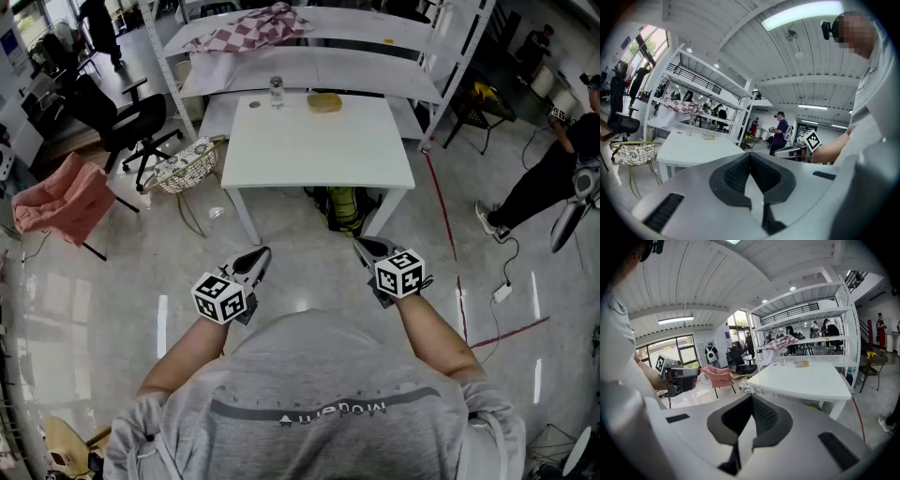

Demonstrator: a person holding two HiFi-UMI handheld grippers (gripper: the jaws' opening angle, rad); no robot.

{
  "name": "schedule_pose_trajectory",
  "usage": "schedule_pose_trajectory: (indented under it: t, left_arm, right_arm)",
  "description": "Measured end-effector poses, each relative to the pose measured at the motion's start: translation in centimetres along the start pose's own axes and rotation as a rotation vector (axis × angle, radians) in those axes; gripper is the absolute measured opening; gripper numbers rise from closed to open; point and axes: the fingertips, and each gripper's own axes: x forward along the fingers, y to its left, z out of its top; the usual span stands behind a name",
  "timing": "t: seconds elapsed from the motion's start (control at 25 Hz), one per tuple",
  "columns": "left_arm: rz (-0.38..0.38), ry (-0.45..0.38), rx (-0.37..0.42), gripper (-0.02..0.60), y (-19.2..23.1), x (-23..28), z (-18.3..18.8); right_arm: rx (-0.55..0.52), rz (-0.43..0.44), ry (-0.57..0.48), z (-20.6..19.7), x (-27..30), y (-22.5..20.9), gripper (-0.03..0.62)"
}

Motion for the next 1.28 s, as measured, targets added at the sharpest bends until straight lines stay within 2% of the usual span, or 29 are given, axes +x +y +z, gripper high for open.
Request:
schedule_pose_trajectory:
  t: [0.4, 0.6, 0.8, 1.28]
  left_arm:
    - [-0.001, 0.002, 0.006, 0.009, -0.4, 0.9, 0.3]
    - [0.007, -0.001, 0.013, 0.009, -0.9, 1.9, 0.5]
    - [0.022, -0.01, 0.025, 0.009, -2.1, 3.8, 1.2]
    - [0.07, -0.042, 0.021, 0.009, -6.6, 9.4, 1.5]
  right_arm:
    - [-0.002, 0.005, -0.006, 0.3, -0.2, -0.8, 0.023]
    - [0.047, 0.02, -0.025, 0.6, -0.7, -1.8, 0.025]
    - [0.018, 0.05, -0.028, 1.3, -1.6, -3.1, 0.025]
    - [-0.008, 0.116, -0.027, 1.2, -5.3, -8.7, 0.025]
